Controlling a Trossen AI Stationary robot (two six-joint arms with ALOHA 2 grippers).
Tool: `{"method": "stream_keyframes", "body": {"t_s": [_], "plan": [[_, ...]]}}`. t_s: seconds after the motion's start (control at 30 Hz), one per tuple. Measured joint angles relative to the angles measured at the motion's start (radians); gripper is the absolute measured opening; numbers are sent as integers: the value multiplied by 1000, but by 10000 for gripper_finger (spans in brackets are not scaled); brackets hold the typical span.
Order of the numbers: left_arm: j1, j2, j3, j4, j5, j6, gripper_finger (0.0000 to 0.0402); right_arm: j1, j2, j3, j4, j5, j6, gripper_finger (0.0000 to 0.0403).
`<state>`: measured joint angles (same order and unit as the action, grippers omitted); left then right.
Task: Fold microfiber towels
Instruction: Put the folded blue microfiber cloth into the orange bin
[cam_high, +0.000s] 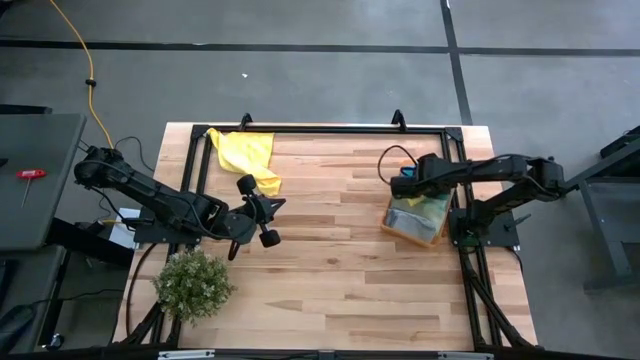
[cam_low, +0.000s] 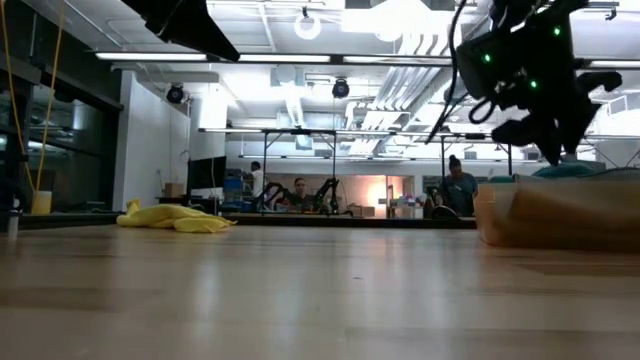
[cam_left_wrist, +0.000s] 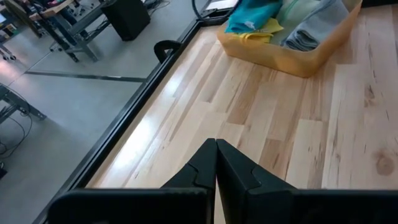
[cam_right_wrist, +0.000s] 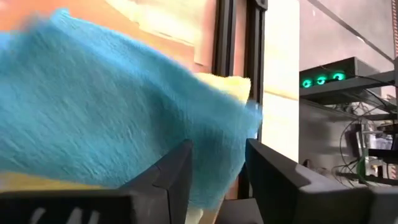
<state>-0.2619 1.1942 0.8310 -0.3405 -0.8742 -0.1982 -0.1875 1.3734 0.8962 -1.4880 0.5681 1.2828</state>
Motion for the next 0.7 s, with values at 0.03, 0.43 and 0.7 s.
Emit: {"method": "stream_keyframes", "body": {"t_s": [0.03,0.43,0.7], "plan": [[0,0,0,0,0,0,0,0,0,15,-11,1,4,140],[0,0,0,0,19,0,0,27,0,-78,154,113,190,120],[0,0,0,0,19,0,0,27,0,-254,314,138,336,78]]}}
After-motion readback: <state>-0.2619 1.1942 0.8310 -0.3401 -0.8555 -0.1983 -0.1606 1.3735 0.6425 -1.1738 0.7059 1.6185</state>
